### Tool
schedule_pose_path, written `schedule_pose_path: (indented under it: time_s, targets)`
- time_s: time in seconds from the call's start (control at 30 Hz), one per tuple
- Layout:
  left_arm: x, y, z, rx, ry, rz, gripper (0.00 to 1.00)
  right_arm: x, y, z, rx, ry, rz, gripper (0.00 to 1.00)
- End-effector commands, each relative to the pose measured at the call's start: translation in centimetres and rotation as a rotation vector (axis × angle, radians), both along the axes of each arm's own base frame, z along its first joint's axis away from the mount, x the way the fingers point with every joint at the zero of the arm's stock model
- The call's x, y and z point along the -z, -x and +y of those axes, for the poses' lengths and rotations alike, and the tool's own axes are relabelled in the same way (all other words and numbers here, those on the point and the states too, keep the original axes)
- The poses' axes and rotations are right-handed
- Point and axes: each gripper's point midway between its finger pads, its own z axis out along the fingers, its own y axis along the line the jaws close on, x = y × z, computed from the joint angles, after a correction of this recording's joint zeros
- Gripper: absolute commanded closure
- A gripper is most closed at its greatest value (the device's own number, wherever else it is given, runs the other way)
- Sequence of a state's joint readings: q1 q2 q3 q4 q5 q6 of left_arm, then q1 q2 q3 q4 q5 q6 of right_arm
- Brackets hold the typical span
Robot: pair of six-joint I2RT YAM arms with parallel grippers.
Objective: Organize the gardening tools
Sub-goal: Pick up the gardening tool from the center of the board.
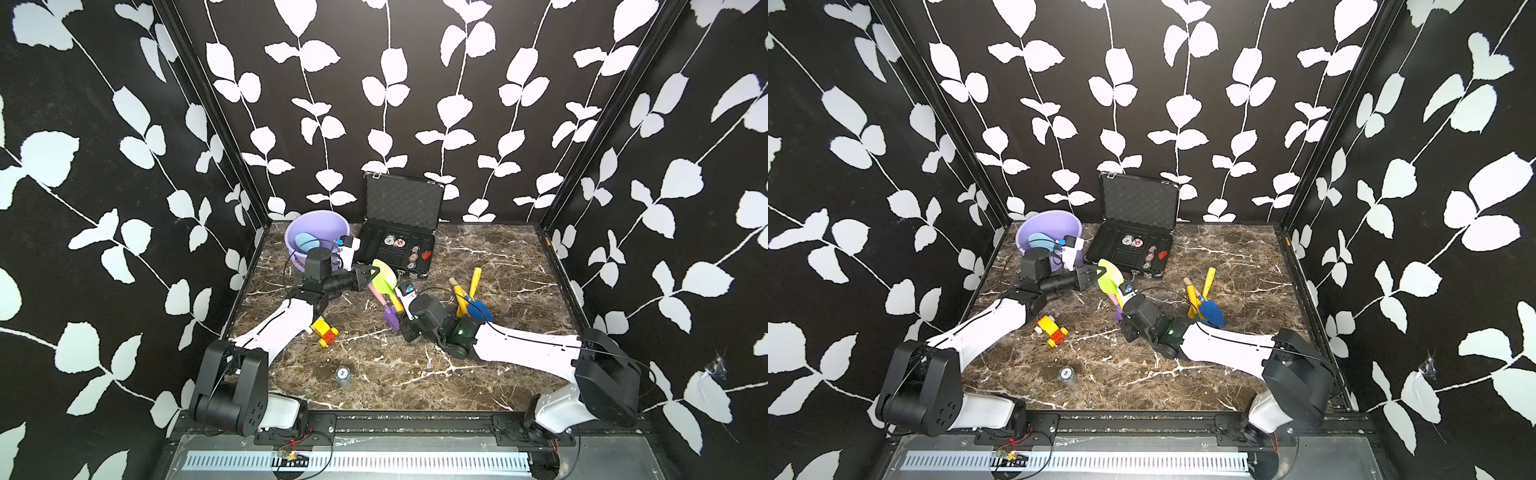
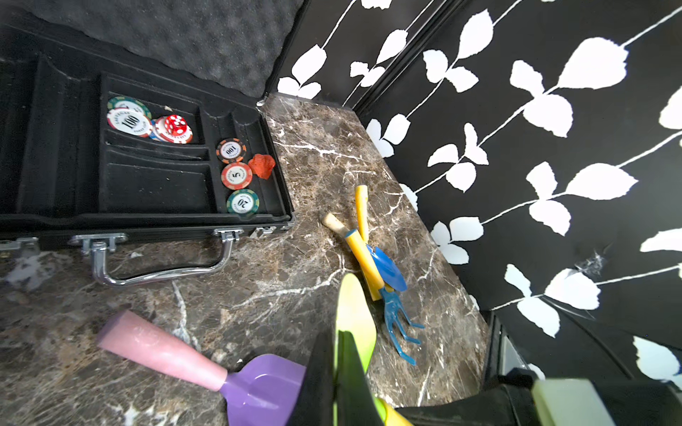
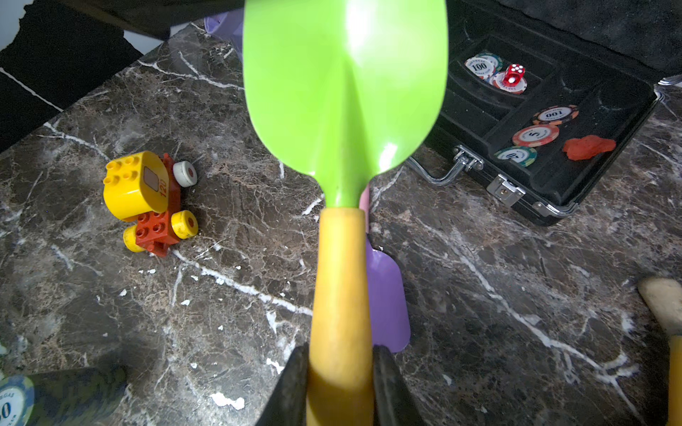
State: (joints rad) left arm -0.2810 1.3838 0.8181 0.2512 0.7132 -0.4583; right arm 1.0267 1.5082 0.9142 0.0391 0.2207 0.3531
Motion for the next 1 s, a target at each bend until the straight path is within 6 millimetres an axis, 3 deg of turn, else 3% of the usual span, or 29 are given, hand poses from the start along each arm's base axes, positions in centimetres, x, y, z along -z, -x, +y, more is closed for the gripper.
schedule_pose_path:
  time_s: [0.0, 0.1, 0.27, 0.47, 0.5, 0.7, 0.97]
  targets:
    - [-1.1, -0.4, 0.1, -0.013, -0.02, -0.042, 1.0, -1.5, -0.6, 0.8, 0.006, -0.045, -0.033, 1.0]
    - [-1.3, -0.5, 0.4, -0.031, -0.042, -0.06, 1.0, -1.6, -0.7, 0.8, 0.013, -0.041, -0.035, 0.88]
    - [-2.5, -0.6, 0.9, -0.057, -0.076, -0.121, 1.0, -1.8, -1.0, 0.3, 0.036, -0.034, -0.046, 0.47]
    - [-5.5, -1.0, 2.2, -0.13, -0.118, -0.248, 1.0, -2.3, -1.0, -0.7, 0.067, -0.04, -0.065, 0.18]
    - [-6.2, -1.1, 2.5, -0.147, -0.127, -0.273, 1.0, -2.3, -1.1, -0.9, 0.077, -0.04, -0.07, 0.04]
    - [-12.0, -0.8, 4.3, -0.243, -0.158, -0.454, 1.0, -2.2, -1.3, -2.1, 0.124, -0.025, -0.083, 0.01]
    - [-20.1, -0.8, 9.5, -0.539, -0.284, -0.715, 1.0, -1.7, -1.5, -2.5, 0.15, -0.014, -0.079, 0.01]
